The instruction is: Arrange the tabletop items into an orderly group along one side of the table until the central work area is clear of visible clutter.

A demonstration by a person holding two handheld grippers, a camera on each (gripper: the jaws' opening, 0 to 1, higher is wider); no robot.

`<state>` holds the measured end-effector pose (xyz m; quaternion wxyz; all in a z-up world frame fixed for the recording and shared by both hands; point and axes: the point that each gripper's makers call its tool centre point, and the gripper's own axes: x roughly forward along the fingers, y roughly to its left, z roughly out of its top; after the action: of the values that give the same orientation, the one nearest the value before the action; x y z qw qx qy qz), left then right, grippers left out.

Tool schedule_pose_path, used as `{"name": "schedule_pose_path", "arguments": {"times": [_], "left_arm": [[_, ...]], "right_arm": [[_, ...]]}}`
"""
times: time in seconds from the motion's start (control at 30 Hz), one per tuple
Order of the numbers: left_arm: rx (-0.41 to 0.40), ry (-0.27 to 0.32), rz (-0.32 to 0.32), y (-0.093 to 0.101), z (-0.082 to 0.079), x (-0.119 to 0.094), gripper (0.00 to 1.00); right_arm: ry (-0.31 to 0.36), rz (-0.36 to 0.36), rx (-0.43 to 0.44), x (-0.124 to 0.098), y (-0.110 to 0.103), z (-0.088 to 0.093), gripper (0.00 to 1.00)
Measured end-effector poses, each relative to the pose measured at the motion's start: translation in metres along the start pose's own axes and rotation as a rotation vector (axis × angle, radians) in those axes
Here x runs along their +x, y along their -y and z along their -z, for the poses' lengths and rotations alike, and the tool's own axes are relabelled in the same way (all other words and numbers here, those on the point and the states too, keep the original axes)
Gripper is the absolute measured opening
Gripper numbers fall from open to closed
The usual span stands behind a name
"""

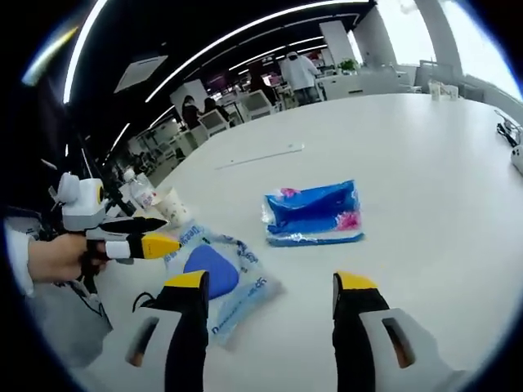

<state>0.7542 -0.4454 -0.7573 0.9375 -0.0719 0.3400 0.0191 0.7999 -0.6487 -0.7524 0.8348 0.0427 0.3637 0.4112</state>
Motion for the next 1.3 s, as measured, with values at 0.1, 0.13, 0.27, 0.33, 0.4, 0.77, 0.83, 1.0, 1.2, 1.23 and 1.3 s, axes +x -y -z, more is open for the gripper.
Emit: {"name": "schedule_pose_path", "arguments": {"times": [0.1,0.13,0.27,0.33,0.4,0.77,0.83,1.0,1.2,1.23,1.3], "left_arm": [[-0.015,-0.012,-0.01,-0.013,0.011,0.002,0.77],[-0.016,-0.014,-0.013,-0.016,0.012,0.002,0.76],[-0.032,-0.022,-0.012,-0.019,0.014,0.0,0.76],[-0.04,-0.024,-0.009,-0.016,0.017,-0.002,0.76],[-0.05,-0.029,-0.004,-0.016,0.018,-0.002,0.75],[-0.171,-0.082,0.014,-0.012,0.049,0.0,0.5],[-0.182,-0.085,0.011,-0.014,0.051,-0.002,0.43],[-0.234,-0.063,-0.018,-0.029,0.055,-0.003,0.31],[-0.251,-0.078,-0.002,-0.037,0.06,-0.001,0.19],[-0.263,-0.085,0.013,-0.035,0.061,-0.001,0.15],[-0.263,-0.075,0.01,-0.035,0.06,-0.003,0.12]], "right_arm": [[-0.013,-0.003,0.01,0.001,-0.004,0.005,0.57],[-0.017,-0.003,0.01,0.0,-0.005,0.01,0.57],[-0.033,0.001,0.013,0.001,-0.006,0.016,0.56],[-0.034,0.004,0.028,-0.001,-0.009,0.017,0.56],[-0.037,0.0,0.043,0.0,-0.01,0.018,0.55],[-0.166,-0.026,0.122,0.009,-0.029,0.06,0.39],[-0.18,-0.015,0.127,0.009,-0.033,0.066,0.37],[-0.21,-0.039,0.161,0.012,-0.043,0.074,0.32],[-0.235,-0.044,0.145,0.02,-0.046,0.076,0.22],[-0.239,-0.038,0.139,0.02,-0.045,0.076,0.19],[-0.238,-0.042,0.128,0.02,-0.044,0.076,0.1]]}}
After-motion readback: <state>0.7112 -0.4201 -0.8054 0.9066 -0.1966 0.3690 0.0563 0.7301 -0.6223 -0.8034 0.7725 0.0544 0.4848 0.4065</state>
